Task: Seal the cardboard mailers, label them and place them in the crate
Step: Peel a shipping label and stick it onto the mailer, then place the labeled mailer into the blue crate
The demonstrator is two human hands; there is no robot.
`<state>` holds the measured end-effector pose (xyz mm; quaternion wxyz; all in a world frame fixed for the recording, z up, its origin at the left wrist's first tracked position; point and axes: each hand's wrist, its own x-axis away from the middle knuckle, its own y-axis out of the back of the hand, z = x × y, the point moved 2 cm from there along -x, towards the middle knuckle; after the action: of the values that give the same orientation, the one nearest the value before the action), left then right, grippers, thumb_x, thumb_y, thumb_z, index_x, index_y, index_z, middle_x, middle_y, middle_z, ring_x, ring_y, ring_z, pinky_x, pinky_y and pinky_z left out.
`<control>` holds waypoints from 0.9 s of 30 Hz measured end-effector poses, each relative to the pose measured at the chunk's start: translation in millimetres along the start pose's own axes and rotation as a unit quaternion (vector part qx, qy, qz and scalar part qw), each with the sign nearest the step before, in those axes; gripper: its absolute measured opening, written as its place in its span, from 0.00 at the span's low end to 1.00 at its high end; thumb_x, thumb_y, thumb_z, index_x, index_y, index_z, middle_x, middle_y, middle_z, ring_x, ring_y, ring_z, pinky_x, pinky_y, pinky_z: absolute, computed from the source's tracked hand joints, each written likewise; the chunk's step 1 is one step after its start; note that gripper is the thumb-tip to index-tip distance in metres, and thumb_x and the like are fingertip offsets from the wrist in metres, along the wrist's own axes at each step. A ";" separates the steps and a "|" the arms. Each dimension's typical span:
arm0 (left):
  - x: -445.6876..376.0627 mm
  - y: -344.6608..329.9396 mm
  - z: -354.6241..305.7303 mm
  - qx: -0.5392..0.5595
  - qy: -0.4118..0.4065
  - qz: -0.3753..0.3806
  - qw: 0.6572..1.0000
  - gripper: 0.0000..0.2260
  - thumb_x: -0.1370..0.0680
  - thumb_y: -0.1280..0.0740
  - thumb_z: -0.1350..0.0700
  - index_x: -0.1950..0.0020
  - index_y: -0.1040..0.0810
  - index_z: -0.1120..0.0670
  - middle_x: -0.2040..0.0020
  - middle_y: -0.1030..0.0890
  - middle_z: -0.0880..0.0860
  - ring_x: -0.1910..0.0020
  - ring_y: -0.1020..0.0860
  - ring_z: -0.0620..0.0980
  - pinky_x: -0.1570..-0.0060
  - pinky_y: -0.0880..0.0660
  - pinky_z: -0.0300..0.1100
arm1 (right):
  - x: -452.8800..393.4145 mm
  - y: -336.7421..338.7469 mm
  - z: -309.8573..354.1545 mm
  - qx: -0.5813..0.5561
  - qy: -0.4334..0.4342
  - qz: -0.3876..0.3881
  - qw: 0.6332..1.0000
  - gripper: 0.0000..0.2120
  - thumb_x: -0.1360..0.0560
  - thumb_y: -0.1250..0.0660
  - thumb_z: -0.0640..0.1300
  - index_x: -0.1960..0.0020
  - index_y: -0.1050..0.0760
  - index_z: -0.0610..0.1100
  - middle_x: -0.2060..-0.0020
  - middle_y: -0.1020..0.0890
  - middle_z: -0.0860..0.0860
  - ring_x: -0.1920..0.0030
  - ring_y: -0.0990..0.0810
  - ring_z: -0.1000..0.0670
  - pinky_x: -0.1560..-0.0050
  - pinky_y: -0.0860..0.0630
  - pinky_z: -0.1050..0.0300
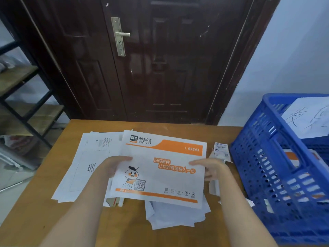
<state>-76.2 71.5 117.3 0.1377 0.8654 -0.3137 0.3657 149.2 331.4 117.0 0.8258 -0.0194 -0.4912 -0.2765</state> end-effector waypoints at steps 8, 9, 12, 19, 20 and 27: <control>0.9 -9.5 0.6 -0.015 0.026 -0.021 0.999 0.05 0.26 0.30 0.65 0.52 0.22 0.60 0.66 0.16 0.59 0.59 0.19 0.60 0.60 0.23 0.50 | -12.2 -4.8 1.5 -0.043 0.042 -0.073 0.996 0.15 0.31 0.26 0.35 0.46 0.23 0.37 0.45 0.18 0.42 0.49 0.20 0.44 0.59 0.24 0.55; -0.1 -10.6 0.3 -0.017 0.028 -0.028 0.999 0.05 0.26 0.30 0.65 0.51 0.22 0.61 0.66 0.16 0.59 0.59 0.19 0.60 0.58 0.23 0.50 | -12.3 -3.6 2.9 -0.044 0.051 -0.080 0.995 0.13 0.31 0.26 0.35 0.48 0.23 0.37 0.45 0.19 0.42 0.49 0.20 0.44 0.60 0.25 0.55; -1.6 -16.0 -2.6 -0.030 0.035 -0.043 0.998 0.05 0.26 0.29 0.63 0.51 0.23 0.60 0.59 0.17 0.60 0.57 0.20 0.60 0.52 0.23 0.52 | -15.0 1.0 5.3 -0.035 0.066 -0.109 0.991 0.08 0.32 0.25 0.39 0.57 0.25 0.41 0.47 0.19 0.43 0.48 0.20 0.44 0.54 0.25 0.53; -6.7 -28.7 -23.3 -0.101 -0.005 -0.103 0.990 0.17 0.24 0.29 0.54 0.40 0.26 0.60 0.43 0.21 0.60 0.45 0.23 0.60 0.48 0.26 0.50 | -9.4 23.1 15.5 -0.003 0.125 -0.167 0.978 0.08 0.31 0.26 0.43 0.54 0.21 0.43 0.47 0.17 0.44 0.46 0.19 0.43 0.42 0.23 0.47; -6.4 -31.1 -27.5 -0.120 -0.019 -0.119 0.985 0.17 0.24 0.30 0.51 0.40 0.26 0.60 0.43 0.20 0.59 0.46 0.22 0.59 0.49 0.25 0.50 | -6.1 25.7 19.4 0.006 0.140 -0.181 0.974 0.11 0.30 0.26 0.44 0.50 0.22 0.43 0.47 0.17 0.45 0.46 0.19 0.44 0.44 0.23 0.49; 11.2 -53.1 -45.1 -0.190 -0.198 -0.199 0.941 0.18 0.27 0.29 0.43 0.44 0.30 0.50 0.46 0.20 0.51 0.47 0.20 0.56 0.45 0.23 0.54 | 27.7 40.2 40.5 0.119 0.215 -0.287 0.926 0.16 0.26 0.32 0.55 0.42 0.29 0.50 0.48 0.19 0.51 0.50 0.19 0.48 0.56 0.25 0.53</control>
<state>-60.7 128.3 156.2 0.3049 0.9228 -0.2198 0.0852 146.1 365.5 170.3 0.7932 0.2808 -0.3161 -0.4382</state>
